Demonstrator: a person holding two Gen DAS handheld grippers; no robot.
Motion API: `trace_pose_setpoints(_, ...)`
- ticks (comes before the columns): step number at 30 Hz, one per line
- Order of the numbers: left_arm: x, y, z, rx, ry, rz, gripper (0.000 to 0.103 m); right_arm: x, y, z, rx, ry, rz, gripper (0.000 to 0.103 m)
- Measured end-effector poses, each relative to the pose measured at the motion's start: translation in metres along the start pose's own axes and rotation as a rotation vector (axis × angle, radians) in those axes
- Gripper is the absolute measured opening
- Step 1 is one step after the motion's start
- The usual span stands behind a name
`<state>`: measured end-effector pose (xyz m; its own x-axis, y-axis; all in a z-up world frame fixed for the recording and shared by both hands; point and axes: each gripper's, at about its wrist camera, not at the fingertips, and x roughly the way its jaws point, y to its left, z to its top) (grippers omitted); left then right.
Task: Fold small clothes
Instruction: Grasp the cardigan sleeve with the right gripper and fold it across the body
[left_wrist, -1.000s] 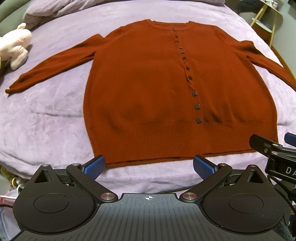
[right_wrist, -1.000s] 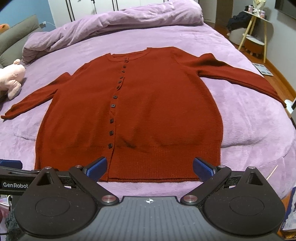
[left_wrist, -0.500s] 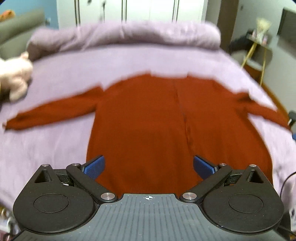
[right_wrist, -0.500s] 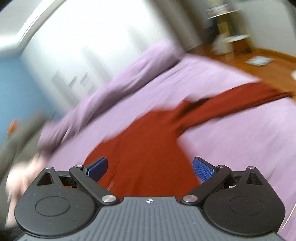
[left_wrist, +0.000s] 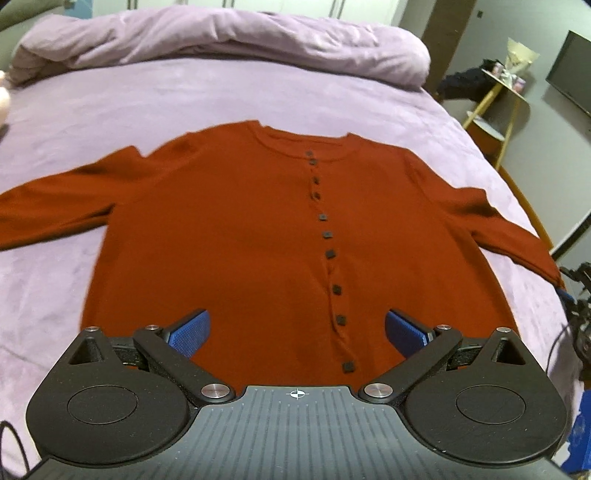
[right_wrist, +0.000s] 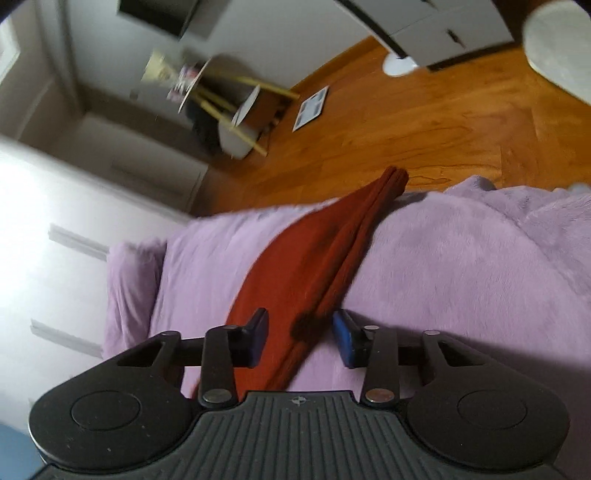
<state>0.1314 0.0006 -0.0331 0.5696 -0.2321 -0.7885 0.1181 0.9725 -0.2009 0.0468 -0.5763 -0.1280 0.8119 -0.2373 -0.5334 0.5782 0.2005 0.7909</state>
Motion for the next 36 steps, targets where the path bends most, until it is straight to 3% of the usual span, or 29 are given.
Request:
trace_pose_setpoints(2,0.008,0.0,0.003,-0.001,0.015,-0.011,0.095,0.01,-0.003,0.003,0.026,-0.017,0.005,0.032)
trace_pose_setpoints(5,0.018,0.002,0.008,-0.012,0.047,-0.027,0.089,0.026,-0.007,0.012,0.078,-0.031,-0.002,0.007)
trace_pose_setpoints(7,0.02,0.005,0.011,-0.021,0.05,-0.043,0.089,0.032,-0.004,0.016,0.077,-0.032,-0.022,0.007)
trace_pose_setpoints(9,0.021,0.008,0.016,-0.023,0.042,-0.059,0.088,0.025,0.018,0.012,-0.053,-0.064,-0.048,0.006)
trace_pose_setpoints(11,0.021,0.01,0.022,-0.033,0.033,-0.079,0.088,0.014,0.058,-0.009,-0.278,-0.096,0.003,0.006)
trace_pose_setpoints(14,0.024,0.008,0.035,-0.052,0.02,-0.129,0.088,-0.01,0.125,-0.07,-0.596,-0.028,0.206,0.006)
trace_pose_setpoints(15,0.026,0.007,0.039,-0.053,0.014,-0.154,0.088,-0.02,0.148,-0.102,-0.719,0.034,0.318,0.006)
trace_pose_setpoints(18,0.038,0.005,0.052,-0.058,0.01,-0.227,0.089,-0.038,0.184,-0.193,-0.986,0.231,0.526,0.007)
trace_pose_setpoints(20,0.051,0.01,0.057,-0.096,0.018,-0.263,0.088,-0.038,0.189,-0.243,-1.093,0.377,0.543,0.015)
trace_pose_setpoints(22,0.067,0.018,0.062,-0.141,0.038,-0.285,0.087,-0.033,0.18,-0.279,-1.118,0.468,0.497,0.017)
trace_pose_setpoints(25,0.092,0.03,0.069,-0.204,0.081,-0.323,0.085,-0.027,0.158,-0.297,-1.063,0.513,0.422,0.017)
trace_pose_setpoints(31,0.138,0.048,0.086,-0.294,0.138,-0.316,0.081,-0.026,0.137,-0.272,-0.937,0.494,0.325,0.018)
trace_pose_setpoints(34,0.155,0.051,0.093,-0.321,0.142,-0.287,0.081,-0.023,0.133,-0.254,-0.874,0.48,0.305,0.02)
trace_pose_setpoints(36,0.164,0.052,0.096,-0.352,0.141,-0.312,0.077,-0.023,0.127,-0.243,-0.82,0.488,0.307,0.02)
